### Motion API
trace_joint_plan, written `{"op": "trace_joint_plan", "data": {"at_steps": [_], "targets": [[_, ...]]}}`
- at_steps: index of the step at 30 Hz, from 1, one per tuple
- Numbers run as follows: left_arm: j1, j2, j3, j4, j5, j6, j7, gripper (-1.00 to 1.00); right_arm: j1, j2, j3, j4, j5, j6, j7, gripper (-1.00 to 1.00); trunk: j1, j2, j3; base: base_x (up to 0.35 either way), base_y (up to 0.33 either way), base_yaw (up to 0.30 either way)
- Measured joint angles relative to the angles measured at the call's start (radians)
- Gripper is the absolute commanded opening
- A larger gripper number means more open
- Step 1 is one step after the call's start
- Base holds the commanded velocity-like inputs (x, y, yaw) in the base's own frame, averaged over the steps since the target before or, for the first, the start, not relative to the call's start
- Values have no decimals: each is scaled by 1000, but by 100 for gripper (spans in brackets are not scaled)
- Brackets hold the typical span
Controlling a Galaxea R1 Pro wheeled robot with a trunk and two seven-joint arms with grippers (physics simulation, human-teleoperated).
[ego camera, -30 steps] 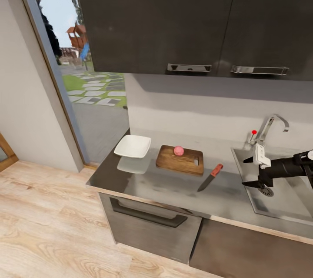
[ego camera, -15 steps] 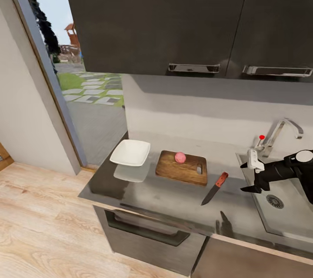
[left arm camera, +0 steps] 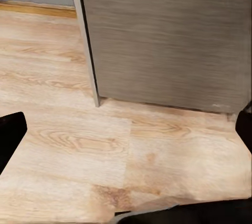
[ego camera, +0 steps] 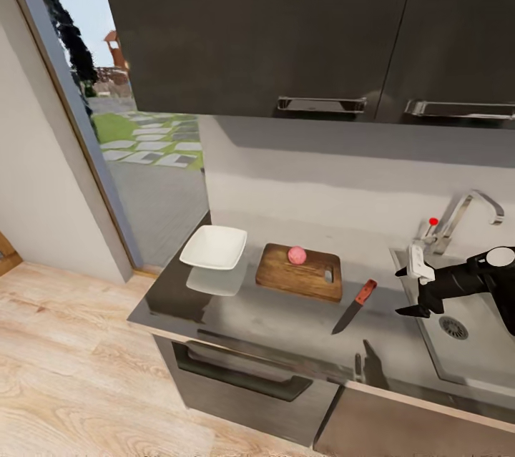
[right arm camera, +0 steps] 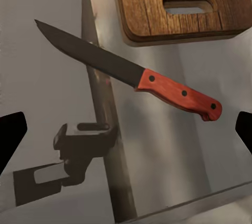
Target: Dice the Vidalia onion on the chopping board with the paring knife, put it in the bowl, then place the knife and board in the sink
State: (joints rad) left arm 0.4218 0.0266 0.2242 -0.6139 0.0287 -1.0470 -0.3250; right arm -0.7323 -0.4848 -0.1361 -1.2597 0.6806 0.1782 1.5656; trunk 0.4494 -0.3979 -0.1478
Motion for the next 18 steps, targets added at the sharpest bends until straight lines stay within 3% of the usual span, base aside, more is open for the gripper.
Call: {"op": "trace_joint_plan", "data": {"at_steps": [5,18], "targets": [[0,0,0,2,-82,1,-2,100,0,0,0,0,0,1,0,100,0,0,-8,0,0,0],[0,0,7,0,-91,1,-1,100,0,0,0,0,0,0,0,100,0,0,-29,0,0,0]]}}
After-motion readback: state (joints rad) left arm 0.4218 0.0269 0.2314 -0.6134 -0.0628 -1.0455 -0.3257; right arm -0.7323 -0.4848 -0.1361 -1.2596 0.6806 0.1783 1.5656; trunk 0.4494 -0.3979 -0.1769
